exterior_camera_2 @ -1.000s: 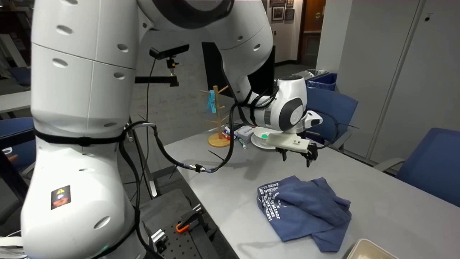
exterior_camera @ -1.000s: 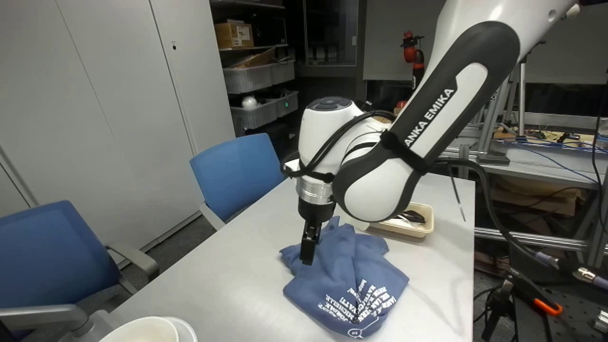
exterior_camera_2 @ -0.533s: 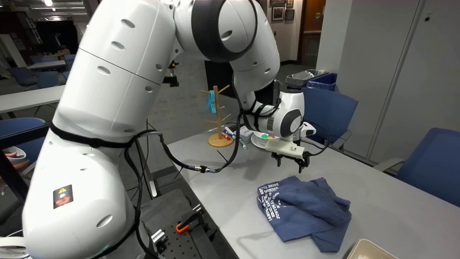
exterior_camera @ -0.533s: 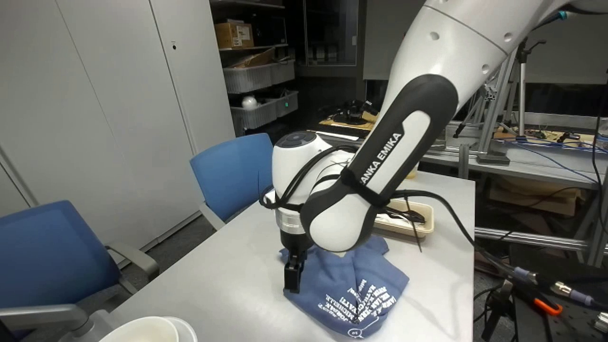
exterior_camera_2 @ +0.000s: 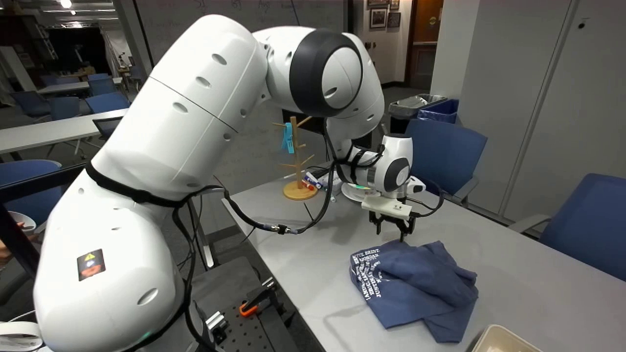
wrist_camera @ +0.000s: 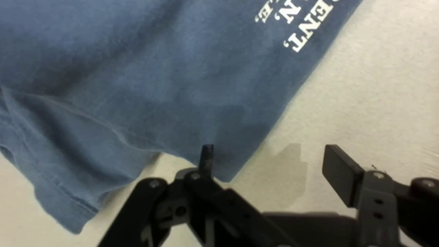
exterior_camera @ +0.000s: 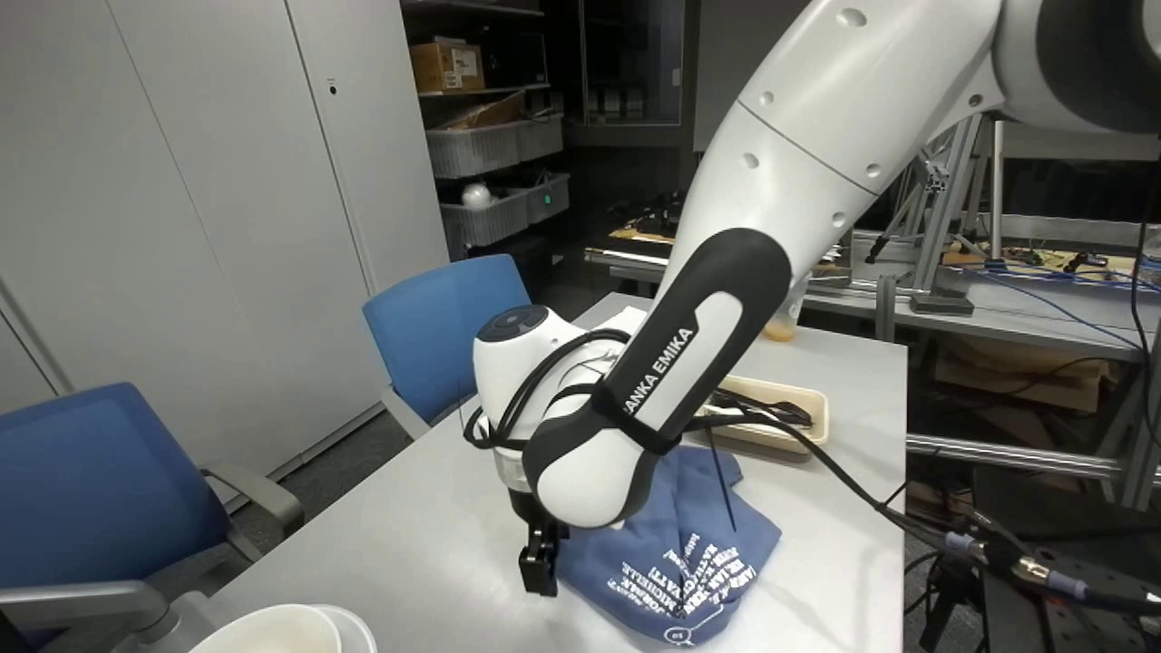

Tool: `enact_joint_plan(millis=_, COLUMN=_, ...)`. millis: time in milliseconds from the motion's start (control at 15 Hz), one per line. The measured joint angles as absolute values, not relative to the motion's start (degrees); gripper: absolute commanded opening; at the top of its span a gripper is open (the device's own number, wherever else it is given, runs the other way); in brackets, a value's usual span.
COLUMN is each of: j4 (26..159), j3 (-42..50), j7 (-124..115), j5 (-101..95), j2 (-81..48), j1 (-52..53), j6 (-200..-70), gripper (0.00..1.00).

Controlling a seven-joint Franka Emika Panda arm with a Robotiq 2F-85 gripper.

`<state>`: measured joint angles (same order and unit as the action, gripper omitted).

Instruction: Fold the blue shirt twice

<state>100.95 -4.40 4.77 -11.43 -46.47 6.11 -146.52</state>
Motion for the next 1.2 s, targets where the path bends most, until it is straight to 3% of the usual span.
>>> enact_joint_plan(millis=200, j4=98.7, j3=-4.3, j7=4.6, j5=-11.4, j2=-48.9, j1=6.1, j6=-144.9, gripper=0.68)
enact_joint_plan(millis=333, j4=97.6, j3=-4.1, j7=4.3, j5=-11.4, j2=-50.1, j1=6.1, j6=-144.2, gripper=0.45)
enact_joint_plan(millis=733, j4=95.6, j3=-3.5, j7=3.7, j5=-11.3, j2=-50.5, j1=6.1, j6=-142.1, gripper=0.01)
enact_joint_plan(millis=1200, j4=95.6, j3=-3.2, j7=3.5, j5=-11.3, j2=-50.2, j1=6.0, j6=-142.1, gripper=0.01)
